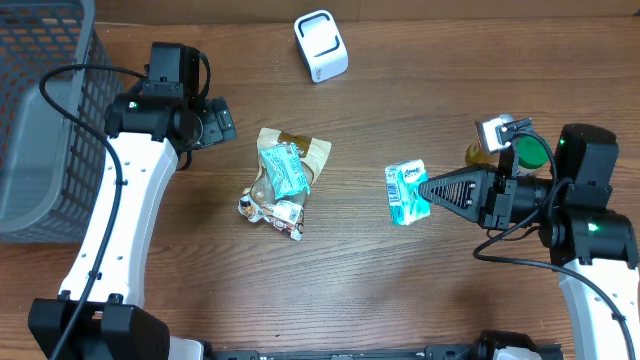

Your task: Scan the item barcode

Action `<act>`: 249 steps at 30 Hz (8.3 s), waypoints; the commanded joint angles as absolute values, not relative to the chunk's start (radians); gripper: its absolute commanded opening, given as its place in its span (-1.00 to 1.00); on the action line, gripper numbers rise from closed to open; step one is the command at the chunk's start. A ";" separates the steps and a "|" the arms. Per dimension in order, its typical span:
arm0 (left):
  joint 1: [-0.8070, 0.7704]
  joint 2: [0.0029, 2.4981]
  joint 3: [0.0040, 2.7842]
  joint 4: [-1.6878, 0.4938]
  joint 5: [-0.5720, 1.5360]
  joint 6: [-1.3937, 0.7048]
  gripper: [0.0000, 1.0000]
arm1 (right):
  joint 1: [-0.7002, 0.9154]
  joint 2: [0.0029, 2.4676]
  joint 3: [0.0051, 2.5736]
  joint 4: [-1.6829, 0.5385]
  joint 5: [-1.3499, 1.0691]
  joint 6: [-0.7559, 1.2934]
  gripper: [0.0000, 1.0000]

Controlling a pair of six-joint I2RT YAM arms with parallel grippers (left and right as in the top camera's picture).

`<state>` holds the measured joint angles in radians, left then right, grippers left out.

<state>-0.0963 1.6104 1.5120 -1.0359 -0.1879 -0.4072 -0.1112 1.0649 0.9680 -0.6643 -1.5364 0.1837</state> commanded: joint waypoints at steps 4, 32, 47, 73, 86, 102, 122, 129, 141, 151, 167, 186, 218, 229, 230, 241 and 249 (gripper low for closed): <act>-0.099 1.609 1.522 -1.036 -0.191 -0.381 0.99 | -0.112 1.056 0.968 -0.668 -1.535 0.187 -0.92; -0.099 1.609 1.522 -1.036 -0.191 -0.381 0.99 | -0.112 1.057 0.968 -0.766 -1.168 0.186 -0.93; -0.099 1.609 1.522 -1.036 -0.191 -0.381 0.99 | -0.112 1.057 0.968 -0.766 -1.167 0.186 -0.93; -0.099 1.609 1.522 -1.036 -0.191 -0.381 0.99 | -0.112 1.057 0.968 -0.765 -1.096 0.187 -0.93; -0.099 1.609 1.522 -1.036 -0.191 -0.381 0.99 | -0.090 1.205 0.968 -0.729 -0.867 0.179 -0.93; -0.099 1.609 1.522 -1.036 -0.191 -0.381 0.99 | 0.264 1.431 1.488 -0.980 -0.300 0.237 -0.93; -0.099 1.609 1.522 -1.036 -0.191 -0.381 0.99 | 0.330 1.849 1.413 -0.967 -0.295 0.416 -0.93; -0.099 1.609 1.522 -1.036 -0.191 -0.381 0.99 | 0.330 1.860 1.290 -0.820 -0.296 0.507 -0.92; -0.099 1.609 1.522 -1.036 -0.191 -0.381 0.99 | 0.343 1.861 1.111 -0.651 -0.300 0.528 -0.56; -0.099 1.609 1.522 -1.036 -0.191 -0.381 0.99 | 0.355 1.861 1.111 -0.664 -0.295 0.528 0.44; -0.099 1.609 1.522 -1.036 -0.191 -0.381 0.99 | 0.361 1.861 1.111 -0.612 -0.267 0.445 -0.13; -0.099 1.609 1.522 -1.036 -0.191 -0.381 0.99 | 0.361 1.861 1.051 -0.530 -0.357 0.448 -0.46; -0.099 1.609 1.522 -1.036 -0.191 -0.381 0.99 | 0.361 1.861 1.048 -0.498 -0.357 0.448 -0.93; -0.099 1.609 1.522 -1.036 -0.191 -0.381 0.99 | 0.361 1.861 1.048 -0.487 -0.361 0.448 -0.93; -0.099 1.609 1.522 -1.036 -0.191 -0.381 0.99 | 0.361 1.861 1.048 -0.487 -0.361 0.448 -0.93; -0.099 1.609 1.522 -1.036 -0.191 -0.381 0.99 | 0.361 1.861 1.048 -0.487 -0.361 0.448 -0.93; -0.099 1.609 1.522 -1.036 -0.191 -0.381 0.99 | 0.361 1.861 1.048 -0.482 -0.361 0.448 -0.80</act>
